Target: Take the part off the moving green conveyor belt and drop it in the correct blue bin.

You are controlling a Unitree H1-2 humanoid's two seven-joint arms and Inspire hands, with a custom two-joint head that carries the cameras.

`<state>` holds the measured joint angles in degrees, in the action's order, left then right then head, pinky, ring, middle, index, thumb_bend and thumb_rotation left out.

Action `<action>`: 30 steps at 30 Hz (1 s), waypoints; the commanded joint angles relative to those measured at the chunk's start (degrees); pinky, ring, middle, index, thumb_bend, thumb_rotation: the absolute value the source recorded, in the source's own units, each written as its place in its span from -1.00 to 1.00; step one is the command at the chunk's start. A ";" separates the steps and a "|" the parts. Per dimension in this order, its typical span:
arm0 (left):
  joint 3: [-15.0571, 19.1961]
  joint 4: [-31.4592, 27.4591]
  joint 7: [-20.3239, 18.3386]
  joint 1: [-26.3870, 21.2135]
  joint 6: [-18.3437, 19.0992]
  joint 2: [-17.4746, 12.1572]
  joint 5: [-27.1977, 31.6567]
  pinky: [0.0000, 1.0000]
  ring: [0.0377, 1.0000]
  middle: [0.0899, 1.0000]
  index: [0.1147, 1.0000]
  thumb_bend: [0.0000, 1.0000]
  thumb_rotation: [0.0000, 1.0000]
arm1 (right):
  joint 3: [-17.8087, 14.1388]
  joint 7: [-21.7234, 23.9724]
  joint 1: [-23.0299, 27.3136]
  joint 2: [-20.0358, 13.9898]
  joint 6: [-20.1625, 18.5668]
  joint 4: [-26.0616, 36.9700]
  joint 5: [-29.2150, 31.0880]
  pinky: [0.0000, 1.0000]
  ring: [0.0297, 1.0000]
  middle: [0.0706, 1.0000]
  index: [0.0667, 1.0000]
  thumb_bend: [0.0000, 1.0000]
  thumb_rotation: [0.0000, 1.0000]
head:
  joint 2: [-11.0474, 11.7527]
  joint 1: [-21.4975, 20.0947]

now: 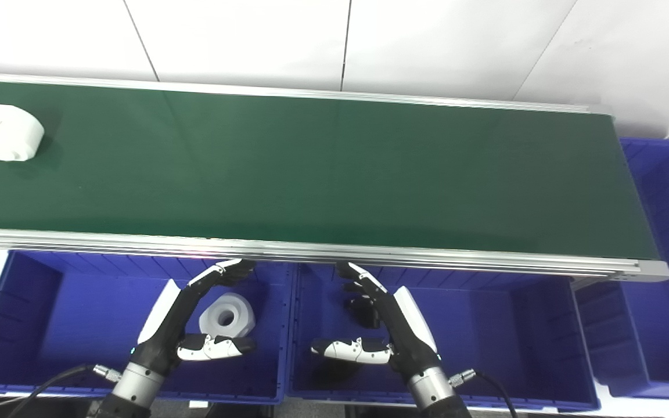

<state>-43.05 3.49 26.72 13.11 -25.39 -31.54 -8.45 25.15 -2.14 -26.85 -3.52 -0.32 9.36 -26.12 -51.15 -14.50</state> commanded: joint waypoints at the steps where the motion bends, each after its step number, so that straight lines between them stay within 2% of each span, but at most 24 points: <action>1: 0.49 -0.42 0.67 -0.48 -1.54 -0.36 -0.16 0.43 0.50 0.52 0.51 0.47 0.21 | 0.24 0.04 0.45 0.19 2.71 1.17 0.19 0.46 0.64 0.72 0.76 0.69 -0.32 | -0.02 0.10; 9: 0.24 -0.31 0.79 -0.74 -1.54 -0.32 -0.34 0.42 0.50 0.52 0.51 0.43 0.19 | 0.27 0.26 0.48 0.03 2.80 1.09 0.52 0.47 0.64 0.72 0.76 0.69 -0.36 | -0.06 -0.03; 14: 0.09 -0.55 1.15 -0.75 -1.54 -0.57 -0.90 0.43 0.50 0.53 0.52 0.45 0.24 | 0.34 0.24 0.28 0.07 2.70 1.40 0.54 0.49 0.65 0.72 0.77 0.70 -0.35 | -0.29 -0.15; 30: 0.46 -0.86 1.21 -0.11 -1.54 -0.28 -0.39 0.42 0.50 0.51 0.50 0.45 0.20 | 0.43 0.12 -0.05 -0.13 2.53 1.89 0.12 0.48 0.64 0.70 0.78 0.71 -0.34 | -0.15 0.39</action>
<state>-43.03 3.74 26.84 13.13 -25.39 -31.41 -8.48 25.26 -1.74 -26.79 -3.96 -0.32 9.55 -25.72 -51.33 -14.15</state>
